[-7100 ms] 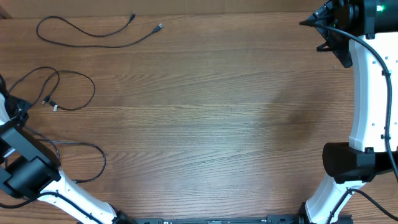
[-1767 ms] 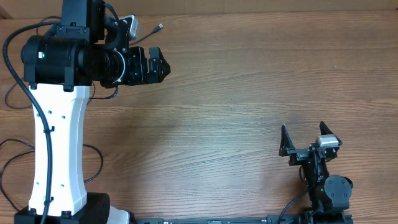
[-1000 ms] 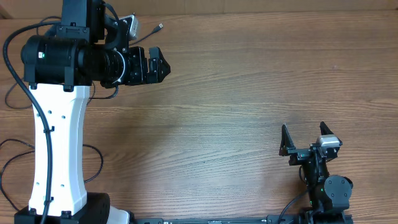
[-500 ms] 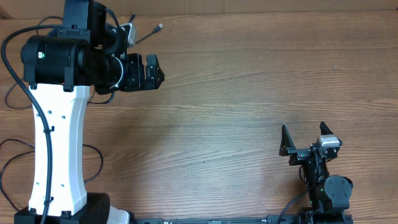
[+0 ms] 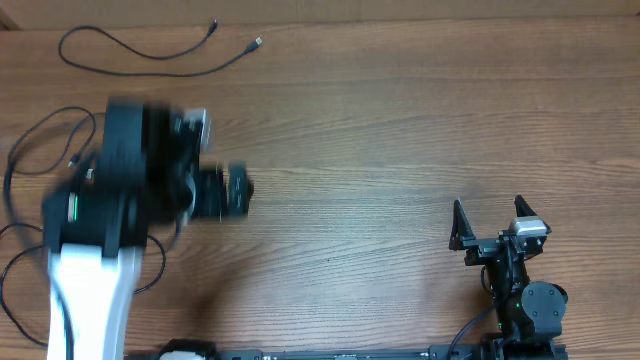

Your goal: Untangle cables

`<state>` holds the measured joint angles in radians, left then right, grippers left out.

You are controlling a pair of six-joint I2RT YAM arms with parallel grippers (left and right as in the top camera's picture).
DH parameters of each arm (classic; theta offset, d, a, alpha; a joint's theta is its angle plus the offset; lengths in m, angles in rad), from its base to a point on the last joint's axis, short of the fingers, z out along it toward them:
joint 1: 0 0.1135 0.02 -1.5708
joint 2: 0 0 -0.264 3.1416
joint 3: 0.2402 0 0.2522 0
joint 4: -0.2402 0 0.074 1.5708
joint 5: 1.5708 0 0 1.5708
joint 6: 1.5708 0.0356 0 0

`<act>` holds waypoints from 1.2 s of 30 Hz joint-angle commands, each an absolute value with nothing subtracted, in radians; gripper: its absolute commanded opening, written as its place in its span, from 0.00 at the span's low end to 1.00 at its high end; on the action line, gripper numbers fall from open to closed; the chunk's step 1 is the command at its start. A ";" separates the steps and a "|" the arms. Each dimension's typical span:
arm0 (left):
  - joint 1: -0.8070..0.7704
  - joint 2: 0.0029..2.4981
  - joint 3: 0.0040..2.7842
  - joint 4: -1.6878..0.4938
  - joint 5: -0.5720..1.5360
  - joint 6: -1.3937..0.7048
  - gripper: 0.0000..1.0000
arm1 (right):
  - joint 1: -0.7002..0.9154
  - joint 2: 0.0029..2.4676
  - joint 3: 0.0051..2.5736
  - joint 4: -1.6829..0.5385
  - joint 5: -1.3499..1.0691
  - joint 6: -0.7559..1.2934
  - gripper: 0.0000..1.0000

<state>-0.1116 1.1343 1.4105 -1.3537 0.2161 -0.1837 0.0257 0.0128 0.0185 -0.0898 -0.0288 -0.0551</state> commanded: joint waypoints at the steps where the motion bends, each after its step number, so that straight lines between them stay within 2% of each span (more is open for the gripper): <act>1: -0.105 0.872 1.165 -1.270 0.105 -0.186 1.00 | 0.020 0.003 0.009 -0.084 -0.020 -0.049 1.00; 8: -0.084 0.378 0.907 -1.204 0.034 -0.187 1.00 | 0.020 0.003 0.009 -0.084 -0.020 -0.049 1.00; 16: -0.082 0.248 0.884 -1.164 0.019 -0.187 1.00 | 0.020 0.003 0.009 -0.084 -0.020 -0.049 1.00; 21: -0.051 0.185 0.800 -0.967 0.038 -0.041 1.00 | 0.020 0.003 0.008 -0.084 -0.020 -0.049 1.00; 24: -0.044 0.107 0.665 -0.721 0.132 0.054 1.00 | 0.020 0.003 0.009 -0.084 -0.020 -0.049 1.00; 36: -0.025 0.003 0.249 -0.108 0.147 0.056 1.00 | 0.020 0.003 0.009 -0.084 -0.020 -0.049 1.00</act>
<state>-0.0433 0.0170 0.3283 -0.1898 0.1337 0.0334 0.0257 0.0120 0.0185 -0.0898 -0.0257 -0.0551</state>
